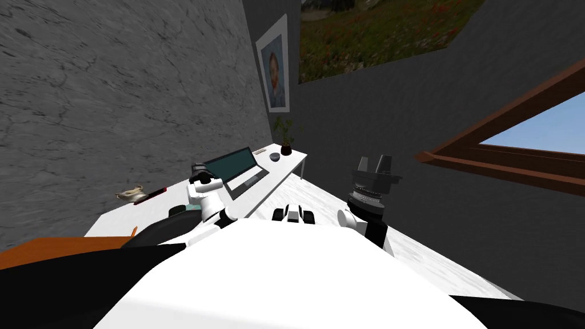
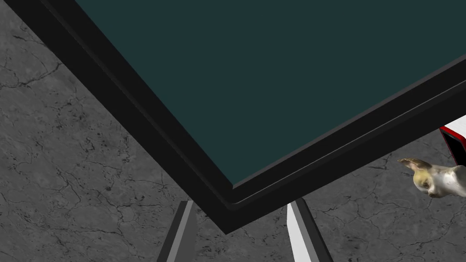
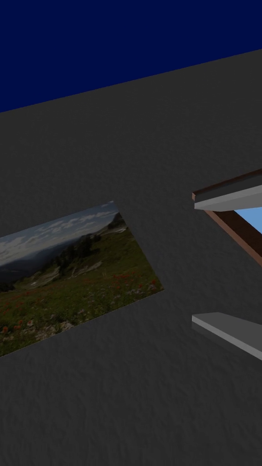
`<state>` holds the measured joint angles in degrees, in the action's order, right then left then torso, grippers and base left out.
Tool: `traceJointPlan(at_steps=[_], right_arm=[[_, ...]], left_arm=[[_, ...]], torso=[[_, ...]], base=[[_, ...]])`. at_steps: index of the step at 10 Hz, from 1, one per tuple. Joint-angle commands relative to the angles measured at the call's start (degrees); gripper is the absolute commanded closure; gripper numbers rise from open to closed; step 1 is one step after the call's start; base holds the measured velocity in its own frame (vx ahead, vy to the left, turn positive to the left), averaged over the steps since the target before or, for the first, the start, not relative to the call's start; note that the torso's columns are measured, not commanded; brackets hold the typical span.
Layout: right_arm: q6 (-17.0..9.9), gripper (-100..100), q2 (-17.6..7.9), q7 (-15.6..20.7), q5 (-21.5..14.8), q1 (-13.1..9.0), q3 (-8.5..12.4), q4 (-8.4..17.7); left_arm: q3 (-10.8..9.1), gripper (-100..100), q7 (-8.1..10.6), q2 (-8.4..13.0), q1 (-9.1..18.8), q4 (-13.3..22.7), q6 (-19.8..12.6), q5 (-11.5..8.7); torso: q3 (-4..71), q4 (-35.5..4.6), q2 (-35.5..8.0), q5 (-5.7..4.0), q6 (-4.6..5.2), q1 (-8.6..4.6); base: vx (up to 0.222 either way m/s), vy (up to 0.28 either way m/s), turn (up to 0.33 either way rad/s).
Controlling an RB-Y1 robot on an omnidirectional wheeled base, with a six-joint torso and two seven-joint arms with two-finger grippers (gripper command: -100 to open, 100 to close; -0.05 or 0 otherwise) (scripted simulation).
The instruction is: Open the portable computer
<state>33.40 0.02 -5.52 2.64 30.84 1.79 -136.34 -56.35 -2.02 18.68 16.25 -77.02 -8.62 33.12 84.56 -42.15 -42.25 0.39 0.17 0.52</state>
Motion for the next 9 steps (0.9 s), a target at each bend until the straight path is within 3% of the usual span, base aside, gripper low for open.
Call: traceJointPlan(at_steps=[1,5,6,8,9], right_arm=[[0.0,0,0.0,0.0,0.0,0.0,0.0,0.0],[0.0,0,0.0,0.0,0.0,0.0,0.0,0.0],[0.0,0,0.0,0.0,0.0,0.0,0.0,0.0],[0.0,0,0.0,0.0,0.0,0.0,0.0,0.0],[0.0,0,0.0,0.0,0.0,0.0,0.0,0.0]], left_arm=[[-0.65,100,0.66,-1.7,-1.8,-0.1,4.8,-0.1],[-1.34,100,1.30,-2.9,-3.4,-0.2,10.8,-0.2],[-2.04,100,1.94,-4.2,-5.0,-0.4,13.0,-0.3],[-2.04,100,1.94,-4.2,-5.0,-0.4,15.5,-0.3],[-2.73,100,2.58,-5.4,-6.6,-0.6,17.4,-0.5]], torso=[[0.1,0.1,0.1,0.07,-0.30,-0.01],[0.1,0.1,0.2,0.06,-0.30,-0.06],[0.0,0.0,0.1,0.01,-0.11,-0.02],[0.1,0.1,0.2,0.07,-0.31,-0.01],[0.0,0.0,0.1,0.03,-0.12,0.02]], base=[[0.085,-0.033,0.097],[0.063,-0.027,0.082],[0.079,-0.034,0.115],[0.071,-0.034,0.084],[0.087,-0.024,0.145]])
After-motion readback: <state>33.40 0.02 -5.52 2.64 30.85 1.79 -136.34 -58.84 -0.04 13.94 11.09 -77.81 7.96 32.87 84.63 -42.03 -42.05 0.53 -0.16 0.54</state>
